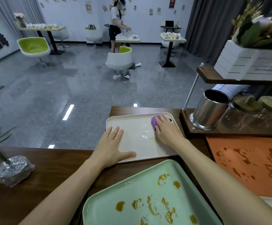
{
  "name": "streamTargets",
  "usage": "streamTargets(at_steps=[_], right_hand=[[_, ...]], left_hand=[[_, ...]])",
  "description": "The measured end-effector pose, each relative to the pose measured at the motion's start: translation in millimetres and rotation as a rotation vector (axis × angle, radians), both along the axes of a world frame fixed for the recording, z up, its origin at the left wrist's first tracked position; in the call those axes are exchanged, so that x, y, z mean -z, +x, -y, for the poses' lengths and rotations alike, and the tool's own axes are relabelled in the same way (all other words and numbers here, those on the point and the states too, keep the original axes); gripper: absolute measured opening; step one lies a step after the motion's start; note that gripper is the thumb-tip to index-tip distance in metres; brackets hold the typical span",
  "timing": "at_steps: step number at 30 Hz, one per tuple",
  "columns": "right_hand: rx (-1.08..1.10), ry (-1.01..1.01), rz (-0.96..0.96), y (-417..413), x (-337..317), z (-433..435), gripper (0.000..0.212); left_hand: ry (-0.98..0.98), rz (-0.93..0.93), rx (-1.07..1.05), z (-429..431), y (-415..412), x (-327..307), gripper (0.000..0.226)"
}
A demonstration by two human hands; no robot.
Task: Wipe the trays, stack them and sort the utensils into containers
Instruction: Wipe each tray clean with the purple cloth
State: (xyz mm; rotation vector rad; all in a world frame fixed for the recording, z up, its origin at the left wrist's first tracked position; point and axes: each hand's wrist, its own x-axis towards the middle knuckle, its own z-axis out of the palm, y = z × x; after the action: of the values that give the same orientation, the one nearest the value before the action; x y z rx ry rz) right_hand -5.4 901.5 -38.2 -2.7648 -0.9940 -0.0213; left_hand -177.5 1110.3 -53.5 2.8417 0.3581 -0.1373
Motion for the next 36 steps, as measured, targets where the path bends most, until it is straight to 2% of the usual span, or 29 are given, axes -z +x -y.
streamTargets(at_steps=[2, 5, 8, 11, 15, 18, 23, 26, 28, 32, 36], right_hand=[[-0.004, 0.002, -0.035, -18, 0, -1, 0.047], [-0.054, 0.019, -0.090, -60, -6, -16, 0.054], [-0.156, 0.010, -0.061, -96, -8, -28, 0.055], [-0.187, -0.005, -0.082, -107, -8, -20, 0.058], [-0.160, -0.012, -0.116, -108, -12, 12, 0.058], [-0.061, -0.058, -0.101, -92, -16, 45, 0.056], [0.044, -0.172, -0.030, -69, -13, 70, 0.050], [0.076, -0.121, 0.009, -77, -9, 63, 0.039], [0.113, -0.095, 0.001, -83, -6, 55, 0.041], [-0.037, -0.060, -0.089, -110, -8, 11, 0.057], [-0.158, -0.052, -0.062, -130, -7, -23, 0.059]], left_hand=[[-0.006, 0.008, -0.003, 0, 0, 3, 0.119], [-0.021, 0.036, -0.017, 0, 2, 3, 0.097], [0.068, 0.084, 0.041, 4, 3, 0, 0.077], [0.042, 0.048, 0.025, 5, 2, -3, 0.057], [0.049, 0.020, -0.004, 0, 2, 3, 0.069], [0.047, 0.016, 0.000, -1, 1, 4, 0.078], [0.057, 0.032, -0.001, -3, 1, 8, 0.078], [0.053, 0.046, -0.011, -2, 3, 9, 0.077], [0.049, 0.052, -0.019, -1, 3, 10, 0.075], [0.040, 0.064, -0.026, 1, 4, 9, 0.074], [0.073, 0.066, -0.005, 1, 4, 8, 0.071]])
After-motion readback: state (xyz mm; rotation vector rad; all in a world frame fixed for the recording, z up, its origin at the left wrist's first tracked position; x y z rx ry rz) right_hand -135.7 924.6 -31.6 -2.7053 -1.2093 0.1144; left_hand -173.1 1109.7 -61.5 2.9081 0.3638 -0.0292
